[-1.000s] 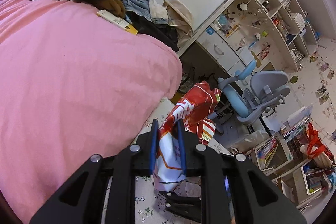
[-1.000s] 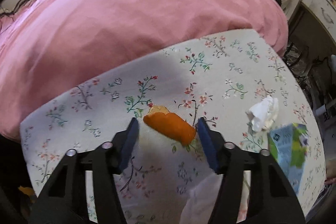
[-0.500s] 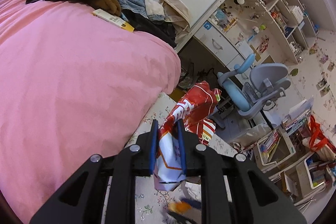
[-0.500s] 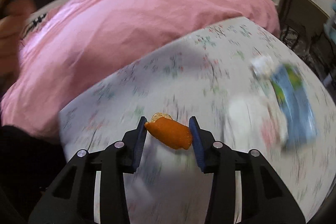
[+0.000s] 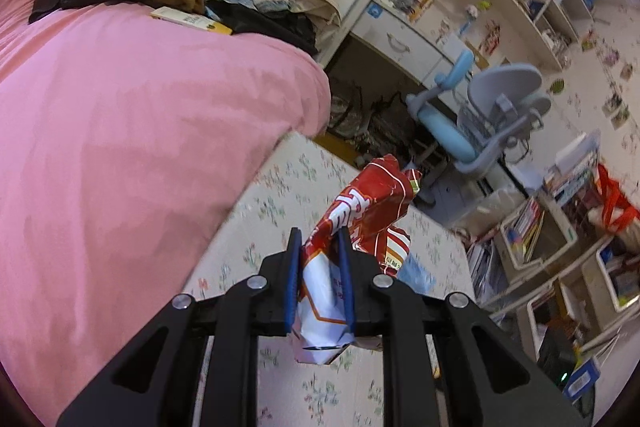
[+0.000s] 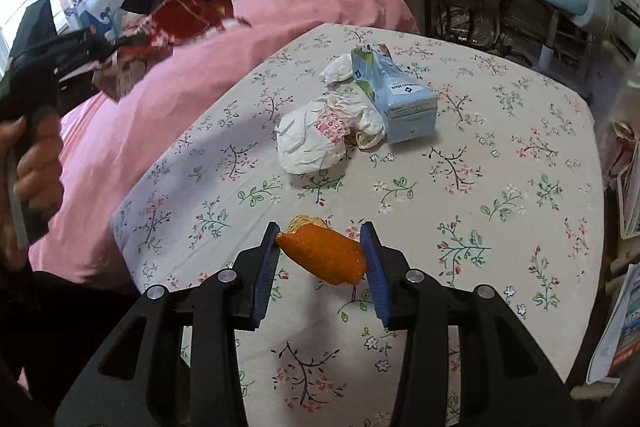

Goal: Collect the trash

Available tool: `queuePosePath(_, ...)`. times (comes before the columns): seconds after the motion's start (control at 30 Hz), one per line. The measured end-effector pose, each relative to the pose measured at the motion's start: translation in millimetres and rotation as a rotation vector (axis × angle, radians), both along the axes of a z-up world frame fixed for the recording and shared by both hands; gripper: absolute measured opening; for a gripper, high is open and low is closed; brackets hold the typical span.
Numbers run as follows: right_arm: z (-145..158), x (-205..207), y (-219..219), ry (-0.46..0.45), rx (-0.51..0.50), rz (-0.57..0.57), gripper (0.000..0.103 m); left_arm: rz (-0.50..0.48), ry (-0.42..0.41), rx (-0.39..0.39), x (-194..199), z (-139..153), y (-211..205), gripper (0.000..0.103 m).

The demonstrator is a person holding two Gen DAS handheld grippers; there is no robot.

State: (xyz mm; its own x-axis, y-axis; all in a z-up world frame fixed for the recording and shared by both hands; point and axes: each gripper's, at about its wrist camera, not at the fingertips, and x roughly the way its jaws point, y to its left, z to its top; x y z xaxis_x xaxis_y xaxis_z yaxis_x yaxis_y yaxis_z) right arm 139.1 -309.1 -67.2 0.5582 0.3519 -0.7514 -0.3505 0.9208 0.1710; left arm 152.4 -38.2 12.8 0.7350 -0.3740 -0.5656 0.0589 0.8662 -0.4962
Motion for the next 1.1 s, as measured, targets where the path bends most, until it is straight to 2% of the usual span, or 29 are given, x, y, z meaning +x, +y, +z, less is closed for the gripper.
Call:
queuePosePath(0.17, -1.8, -6.2, -1.5, 0.002, -0.007, -0.001, 0.039, -0.037, 0.007, 0.052, -20.6, -5.4, -9.7, 0.019)
queuePosePath(0.3, -5.3, -10.6, -3.7, 0.010, -0.001, -0.001, 0.039, -0.047, 0.015, 0.064, -27.7, -9.2, -9.7, 0.019)
queuePosePath(0.63, -9.7, -17.5, -7.3, 0.016, 0.005, -0.013, 0.040, -0.059, 0.030, 0.054, -41.5, -14.7, -10.4, 0.019)
queuePosePath(1.1, -10.2, -16.7, -5.1, 0.021, 0.019, -0.004, 0.040, -0.098, 0.032, 0.084, -43.8, -15.7, -23.8, 0.019)
